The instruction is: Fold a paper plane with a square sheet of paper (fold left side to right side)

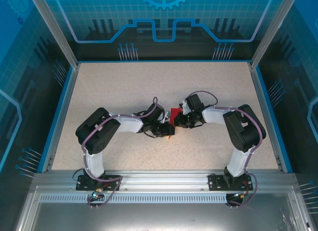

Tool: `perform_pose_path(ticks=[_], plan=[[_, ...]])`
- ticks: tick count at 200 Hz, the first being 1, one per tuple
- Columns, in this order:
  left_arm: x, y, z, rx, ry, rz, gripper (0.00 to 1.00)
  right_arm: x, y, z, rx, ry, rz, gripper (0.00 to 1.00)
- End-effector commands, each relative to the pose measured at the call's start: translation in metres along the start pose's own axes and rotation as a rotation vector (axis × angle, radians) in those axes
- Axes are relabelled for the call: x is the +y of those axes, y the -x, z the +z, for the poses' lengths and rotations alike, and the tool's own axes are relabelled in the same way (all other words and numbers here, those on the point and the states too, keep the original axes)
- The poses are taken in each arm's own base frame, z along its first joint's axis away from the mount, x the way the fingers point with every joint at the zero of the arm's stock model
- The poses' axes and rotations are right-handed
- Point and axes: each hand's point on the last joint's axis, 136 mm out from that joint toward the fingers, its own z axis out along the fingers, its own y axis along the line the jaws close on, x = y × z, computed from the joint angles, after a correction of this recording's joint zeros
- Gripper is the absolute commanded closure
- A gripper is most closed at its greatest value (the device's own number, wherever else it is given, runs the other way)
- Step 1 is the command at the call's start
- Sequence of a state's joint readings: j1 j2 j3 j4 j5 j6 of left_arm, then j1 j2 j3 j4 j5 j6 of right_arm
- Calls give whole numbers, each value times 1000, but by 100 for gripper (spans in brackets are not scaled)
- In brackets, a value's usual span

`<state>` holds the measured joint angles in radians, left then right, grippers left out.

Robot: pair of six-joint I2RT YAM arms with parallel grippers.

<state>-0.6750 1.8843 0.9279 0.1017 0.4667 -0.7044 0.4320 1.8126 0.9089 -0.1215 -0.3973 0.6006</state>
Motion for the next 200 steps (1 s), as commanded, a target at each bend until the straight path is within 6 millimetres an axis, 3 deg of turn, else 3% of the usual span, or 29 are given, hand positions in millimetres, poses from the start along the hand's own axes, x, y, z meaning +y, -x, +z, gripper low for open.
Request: perform_pose_path(ticks=[1, 68, 122, 175, 200], plan=[[28, -14, 1, 24, 74, -42, 77, -10, -21, 3, 74, -49, 17, 86], [29, -44, -3, 105, 50, -11, 82, -13, -19, 5, 88, -67, 22, 86], [46, -73, -8, 158, 91, -5, 85, -15, -18, 5, 92, -72, 28, 86], [25, -81, -20, 184, 10, 62, 86, -16, -19, 7, 99, -70, 32, 86], [10, -72, -31, 148, -26, 86, 86, -16, -20, 8, 104, -69, 33, 86]])
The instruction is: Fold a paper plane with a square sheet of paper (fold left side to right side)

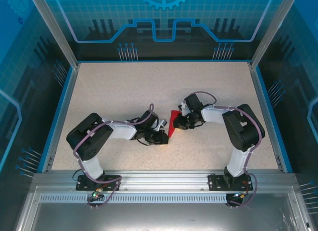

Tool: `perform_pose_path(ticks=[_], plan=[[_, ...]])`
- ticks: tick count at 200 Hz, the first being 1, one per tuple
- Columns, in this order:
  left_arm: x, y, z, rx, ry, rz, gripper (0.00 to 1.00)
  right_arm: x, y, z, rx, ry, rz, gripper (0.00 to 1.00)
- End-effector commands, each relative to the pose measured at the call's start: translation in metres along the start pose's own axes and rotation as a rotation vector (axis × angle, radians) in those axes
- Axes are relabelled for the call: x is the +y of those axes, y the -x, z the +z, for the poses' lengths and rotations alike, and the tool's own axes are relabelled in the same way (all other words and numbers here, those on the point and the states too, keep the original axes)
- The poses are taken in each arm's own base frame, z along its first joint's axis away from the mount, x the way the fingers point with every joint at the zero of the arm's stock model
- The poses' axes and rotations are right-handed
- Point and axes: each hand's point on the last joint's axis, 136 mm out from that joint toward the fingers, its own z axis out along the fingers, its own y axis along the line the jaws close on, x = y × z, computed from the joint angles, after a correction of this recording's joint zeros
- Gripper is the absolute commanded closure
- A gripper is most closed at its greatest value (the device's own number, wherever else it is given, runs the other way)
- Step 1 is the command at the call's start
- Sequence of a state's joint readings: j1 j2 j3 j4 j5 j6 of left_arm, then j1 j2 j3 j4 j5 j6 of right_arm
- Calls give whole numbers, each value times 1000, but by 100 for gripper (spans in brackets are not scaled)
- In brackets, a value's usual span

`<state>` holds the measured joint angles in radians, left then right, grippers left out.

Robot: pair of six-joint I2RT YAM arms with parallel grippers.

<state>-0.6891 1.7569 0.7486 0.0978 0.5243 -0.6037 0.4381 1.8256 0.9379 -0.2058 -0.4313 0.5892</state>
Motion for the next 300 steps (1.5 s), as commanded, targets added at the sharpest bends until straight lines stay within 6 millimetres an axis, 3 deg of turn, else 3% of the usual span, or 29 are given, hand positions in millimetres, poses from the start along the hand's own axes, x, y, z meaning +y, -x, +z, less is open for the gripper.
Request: perform_pose_path(ticks=[1, 49, 89, 117, 166, 208, 255, 300], plan=[[-7, -19, -12, 62, -17, 7, 86, -19, -7, 8, 31, -69, 19, 86], [-32, 17, -32, -42, -69, 27, 85, -15, -6, 7, 26, -61, 15, 86], [-28, 40, -14, -39, -42, 28, 79, -12, -8, 7, 28, -52, 12, 86], [-14, 50, -1, -36, 19, 23, 79, -10, -9, 7, 29, -37, 13, 86], [23, 42, 11, -9, 149, -18, 82, -1, -4, 3, 18, 5, 14, 86], [44, 26, 16, 19, 188, -48, 84, 4, 14, -9, -27, 32, 10, 87], [49, 21, 16, 24, 198, -56, 85, 16, 23, -36, -115, 36, -49, 88], [47, 21, 15, 21, 200, -50, 85, 23, 16, -18, -72, 50, -60, 88]])
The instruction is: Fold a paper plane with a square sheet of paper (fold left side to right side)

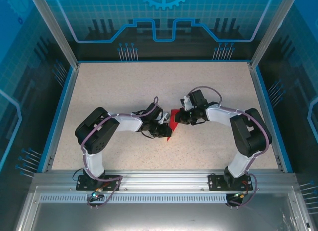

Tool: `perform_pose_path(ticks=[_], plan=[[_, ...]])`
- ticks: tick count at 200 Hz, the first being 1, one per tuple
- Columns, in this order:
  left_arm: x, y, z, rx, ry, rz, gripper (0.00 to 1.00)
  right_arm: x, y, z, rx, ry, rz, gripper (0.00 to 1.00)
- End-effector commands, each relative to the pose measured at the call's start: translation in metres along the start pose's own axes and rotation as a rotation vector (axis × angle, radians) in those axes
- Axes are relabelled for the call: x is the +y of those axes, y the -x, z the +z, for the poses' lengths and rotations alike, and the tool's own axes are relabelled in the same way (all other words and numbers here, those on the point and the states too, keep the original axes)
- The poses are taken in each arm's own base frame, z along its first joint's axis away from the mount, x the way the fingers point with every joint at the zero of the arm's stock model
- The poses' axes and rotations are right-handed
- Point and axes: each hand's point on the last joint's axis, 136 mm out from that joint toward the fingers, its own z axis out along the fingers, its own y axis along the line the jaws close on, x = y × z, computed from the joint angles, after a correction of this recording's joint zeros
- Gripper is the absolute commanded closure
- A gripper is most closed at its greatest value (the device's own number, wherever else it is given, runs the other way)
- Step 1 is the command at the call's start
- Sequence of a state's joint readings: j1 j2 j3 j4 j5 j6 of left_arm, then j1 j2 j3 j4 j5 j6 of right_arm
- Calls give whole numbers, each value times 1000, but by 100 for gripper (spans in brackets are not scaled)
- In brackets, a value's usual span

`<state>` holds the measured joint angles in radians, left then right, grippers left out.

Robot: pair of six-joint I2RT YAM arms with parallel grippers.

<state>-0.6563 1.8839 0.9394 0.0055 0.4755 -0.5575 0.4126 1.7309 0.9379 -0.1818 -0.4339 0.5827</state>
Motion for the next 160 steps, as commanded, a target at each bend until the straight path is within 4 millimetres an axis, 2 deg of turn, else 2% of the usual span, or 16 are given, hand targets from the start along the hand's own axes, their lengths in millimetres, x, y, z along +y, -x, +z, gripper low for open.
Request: perform_pose_path(ticks=[1, 50, 116, 160], plan=[[44, -26, 7, 57, 144, -54, 85, 4, -5, 11, 32, 2, -14, 88], [44, -26, 7, 57, 146, -58, 87, -13, -8, 26, 61, -67, -10, 88], [52, -31, 11, 70, 164, -75, 88, -41, 4, 23, 56, -158, -18, 88], [54, -31, 12, 68, 161, -79, 88, -48, 18, 17, 33, -163, -14, 88]])
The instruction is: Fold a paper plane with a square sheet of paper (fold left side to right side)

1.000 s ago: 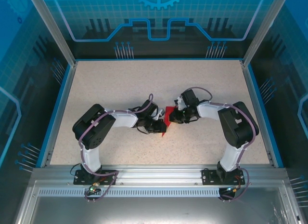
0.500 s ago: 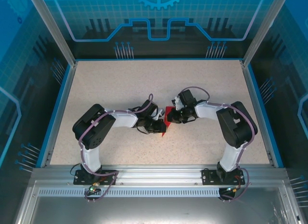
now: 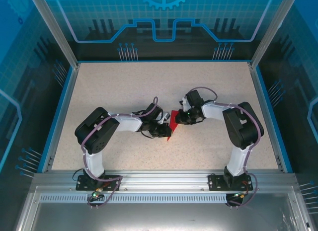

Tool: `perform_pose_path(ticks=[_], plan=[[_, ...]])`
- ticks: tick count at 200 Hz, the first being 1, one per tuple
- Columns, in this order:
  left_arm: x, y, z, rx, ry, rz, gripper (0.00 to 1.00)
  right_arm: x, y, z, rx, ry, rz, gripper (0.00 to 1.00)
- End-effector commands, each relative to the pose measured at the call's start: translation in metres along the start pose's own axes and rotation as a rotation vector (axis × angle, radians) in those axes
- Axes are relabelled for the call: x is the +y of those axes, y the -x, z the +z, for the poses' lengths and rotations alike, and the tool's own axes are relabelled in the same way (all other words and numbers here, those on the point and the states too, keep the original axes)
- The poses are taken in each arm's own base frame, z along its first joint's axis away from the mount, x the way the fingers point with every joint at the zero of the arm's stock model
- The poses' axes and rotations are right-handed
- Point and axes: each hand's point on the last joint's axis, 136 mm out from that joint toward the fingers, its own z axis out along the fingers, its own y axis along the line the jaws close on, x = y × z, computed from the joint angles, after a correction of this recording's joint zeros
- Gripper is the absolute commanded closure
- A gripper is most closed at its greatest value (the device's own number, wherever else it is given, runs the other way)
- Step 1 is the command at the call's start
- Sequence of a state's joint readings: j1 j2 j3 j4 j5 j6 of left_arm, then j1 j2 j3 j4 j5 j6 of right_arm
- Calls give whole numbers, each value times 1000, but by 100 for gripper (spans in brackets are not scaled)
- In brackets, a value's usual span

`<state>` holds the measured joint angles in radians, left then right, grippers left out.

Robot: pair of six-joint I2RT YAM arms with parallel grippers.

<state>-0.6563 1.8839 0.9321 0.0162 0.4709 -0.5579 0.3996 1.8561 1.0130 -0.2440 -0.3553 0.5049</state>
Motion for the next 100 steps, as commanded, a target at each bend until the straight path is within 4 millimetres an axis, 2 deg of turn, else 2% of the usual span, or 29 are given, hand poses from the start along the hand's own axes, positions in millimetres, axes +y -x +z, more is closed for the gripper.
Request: perform_pose_path(ticks=[1, 100], plan=[[52, -32, 12, 73, 159, -80, 88, -16, 12, -3, -11, -45, 1, 88], [54, -34, 12, 73, 155, -88, 89, -43, 46, -7, -32, -80, 55, 88]])
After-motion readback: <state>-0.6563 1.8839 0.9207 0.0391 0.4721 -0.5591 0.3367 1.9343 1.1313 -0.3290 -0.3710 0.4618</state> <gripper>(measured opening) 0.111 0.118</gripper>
